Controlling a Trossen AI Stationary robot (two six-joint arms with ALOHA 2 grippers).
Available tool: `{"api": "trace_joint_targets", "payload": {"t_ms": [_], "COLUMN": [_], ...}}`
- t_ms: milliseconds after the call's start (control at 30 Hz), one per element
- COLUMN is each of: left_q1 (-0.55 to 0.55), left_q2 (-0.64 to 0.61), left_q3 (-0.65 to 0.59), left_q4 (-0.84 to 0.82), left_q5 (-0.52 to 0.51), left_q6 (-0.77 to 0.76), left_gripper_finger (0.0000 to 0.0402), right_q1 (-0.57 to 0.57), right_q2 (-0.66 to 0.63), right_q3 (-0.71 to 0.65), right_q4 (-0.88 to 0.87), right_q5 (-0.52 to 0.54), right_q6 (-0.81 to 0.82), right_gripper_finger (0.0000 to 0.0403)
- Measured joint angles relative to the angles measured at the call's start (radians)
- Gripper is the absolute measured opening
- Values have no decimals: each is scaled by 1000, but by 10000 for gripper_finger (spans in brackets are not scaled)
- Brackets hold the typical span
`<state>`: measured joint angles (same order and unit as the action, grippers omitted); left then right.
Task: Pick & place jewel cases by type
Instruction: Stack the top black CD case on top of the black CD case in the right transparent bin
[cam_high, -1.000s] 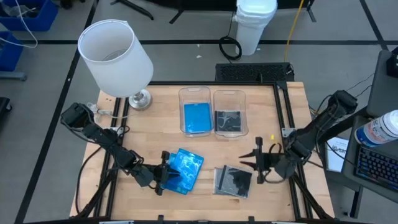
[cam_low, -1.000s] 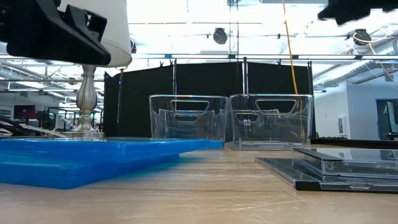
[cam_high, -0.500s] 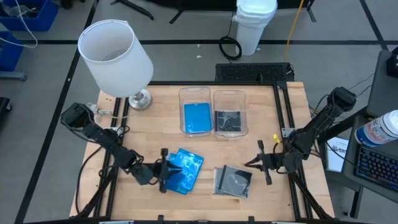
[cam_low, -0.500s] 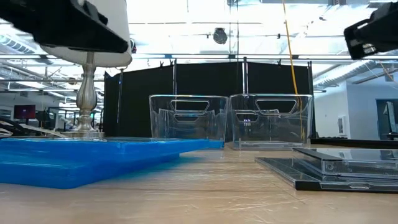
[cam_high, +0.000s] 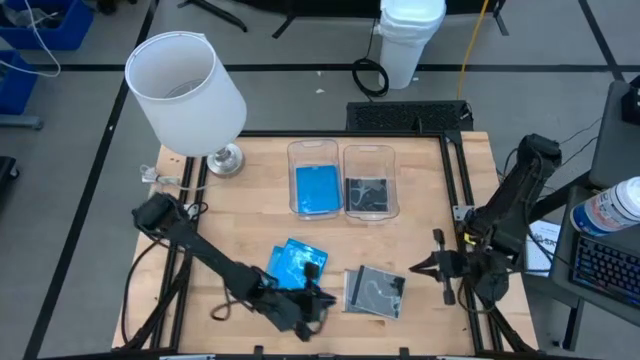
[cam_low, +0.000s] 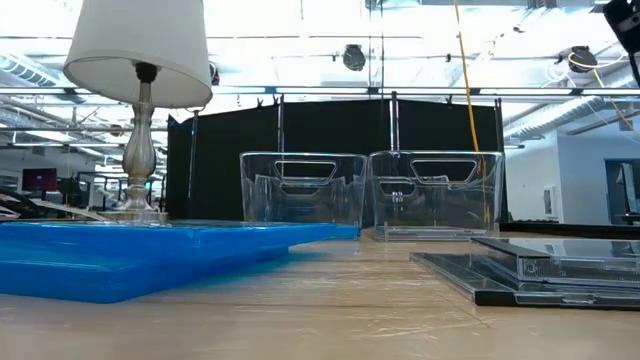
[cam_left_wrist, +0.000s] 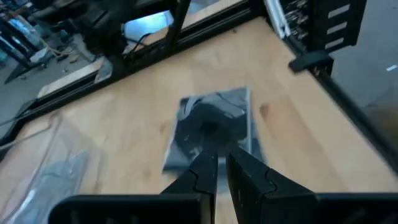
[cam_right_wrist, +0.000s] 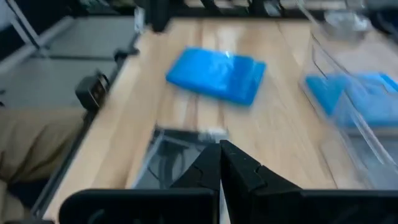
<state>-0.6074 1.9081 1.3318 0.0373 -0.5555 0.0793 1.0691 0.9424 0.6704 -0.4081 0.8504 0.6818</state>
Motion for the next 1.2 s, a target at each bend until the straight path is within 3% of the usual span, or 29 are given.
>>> {"api": "trace_joint_targets", "payload": {"t_ms": [133, 300, 500, 633, 767, 900, 1200], "left_q1": [21, 37, 36, 39, 44, 53, 65], "left_q2": [123, 272, 376, 380, 380, 380, 380], "left_q3": [153, 298, 410, 414, 414, 414, 413], "left_q4": [-70, -119, -125, -143, -176, -225, -282], "left_q5": [-12, -10, 6, 14, 43, 137, 159], "left_q6": [22, 44, 88, 115, 103, 102, 159], "left_gripper_finger": [42, 44, 94, 136, 166, 182, 176], "right_q1": [-2, -16, -20, -21, -28, -52, -160], "right_q2": [0, 0, 0, 0, 0, 0, 0], "right_q3": [47, 14, -69, -145, -204, -252, -272], "right_q4": [-213, -258, -128, 50, 91, 89, 93], "right_q5": [-104, -275, -339, -358, -334, -360, -436], "right_q6": [192, 344, 502, 541, 614, 657, 696], "right_gripper_finger": [0, 3, 27, 47, 69, 109, 232]}}
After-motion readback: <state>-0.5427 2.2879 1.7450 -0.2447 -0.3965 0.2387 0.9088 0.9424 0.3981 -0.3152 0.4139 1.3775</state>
